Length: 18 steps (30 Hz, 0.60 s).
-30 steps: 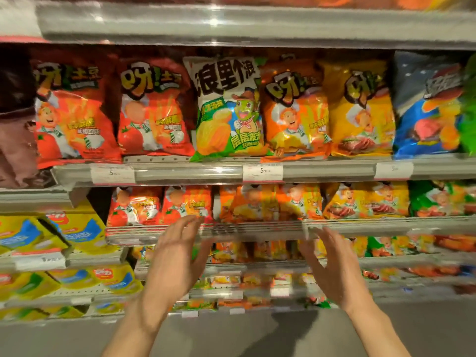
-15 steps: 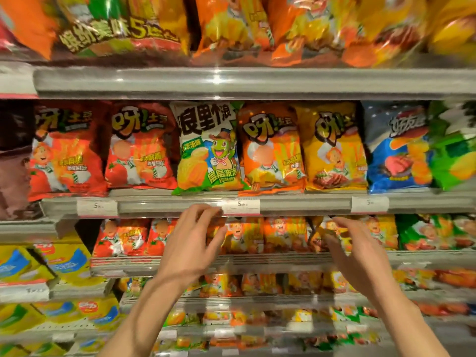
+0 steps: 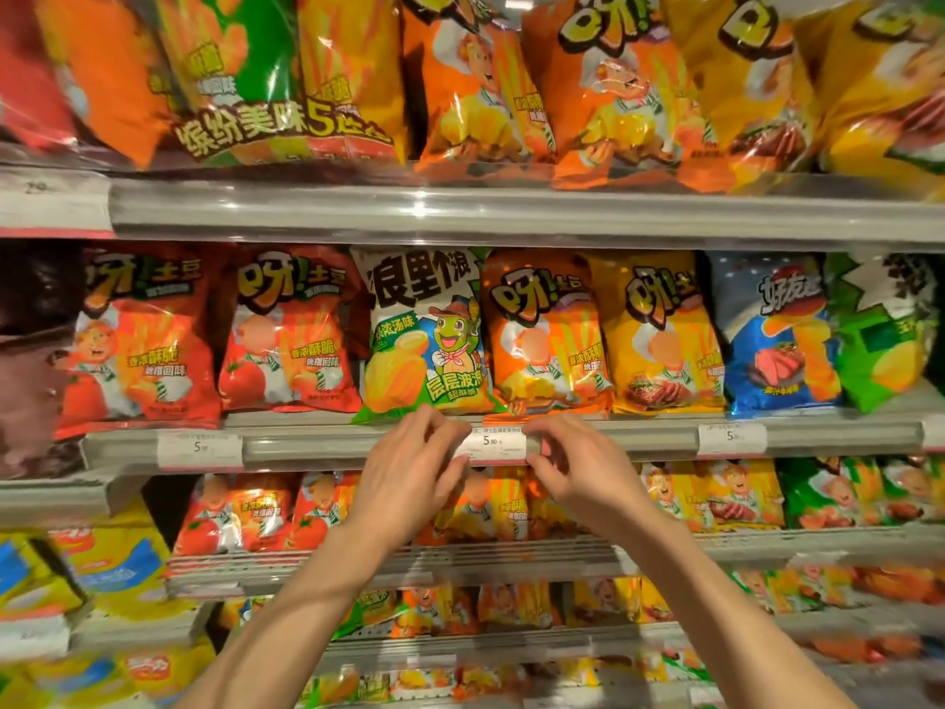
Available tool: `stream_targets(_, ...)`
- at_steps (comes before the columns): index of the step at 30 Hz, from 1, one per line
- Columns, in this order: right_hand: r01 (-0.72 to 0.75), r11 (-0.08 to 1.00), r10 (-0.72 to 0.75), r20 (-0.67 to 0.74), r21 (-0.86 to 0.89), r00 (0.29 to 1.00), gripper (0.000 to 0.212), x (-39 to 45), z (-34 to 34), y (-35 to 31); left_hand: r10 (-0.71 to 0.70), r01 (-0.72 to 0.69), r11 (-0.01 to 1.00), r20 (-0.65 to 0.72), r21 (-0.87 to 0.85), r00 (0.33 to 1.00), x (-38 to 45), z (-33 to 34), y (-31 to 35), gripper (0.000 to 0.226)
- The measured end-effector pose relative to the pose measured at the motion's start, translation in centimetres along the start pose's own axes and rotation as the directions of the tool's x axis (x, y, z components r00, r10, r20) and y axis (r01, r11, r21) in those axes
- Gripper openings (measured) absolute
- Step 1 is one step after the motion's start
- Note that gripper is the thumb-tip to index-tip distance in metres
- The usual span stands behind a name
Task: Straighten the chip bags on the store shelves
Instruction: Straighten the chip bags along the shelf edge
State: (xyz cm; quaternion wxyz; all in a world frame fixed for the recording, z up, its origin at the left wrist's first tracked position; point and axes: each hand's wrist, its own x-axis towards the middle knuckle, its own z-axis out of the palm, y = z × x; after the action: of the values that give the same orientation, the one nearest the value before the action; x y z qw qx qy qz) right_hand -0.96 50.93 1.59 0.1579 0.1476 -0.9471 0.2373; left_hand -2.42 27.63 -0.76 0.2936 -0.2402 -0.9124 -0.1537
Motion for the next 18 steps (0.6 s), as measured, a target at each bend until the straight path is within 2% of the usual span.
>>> stream_targets(5,-0.011,1.0,0.011,-0.011,0.023,1.0,0.025,0.1,0.2,0.0,-0.051,0.052,0.997,0.016,-0.061,0.999,-0.3,0.3,-0.2,0.037)
stream_targets(11,0.006,0.964,0.046,-0.188,0.267,0.981,0.02,3.5,-3.2,-2.6,-0.102,0.115,0.975,0.079,-0.189,0.992,-0.1,-0.1,-0.3,0.037)
stream_targets(15,0.022,0.97,0.008,-0.121,0.243,0.993,0.049,7.8,-4.6,-6.1,-0.123,0.145,0.96,0.103,-0.241,0.987,0.1,-0.5,-0.3,0.038)
stream_targets(18,0.004,0.969,-0.005,0.005,0.249,1.0,0.076,10.8,-4.2,-7.7,-0.117,0.143,0.956,0.114,-0.258,0.987,0.2,-0.7,-0.3,0.039)
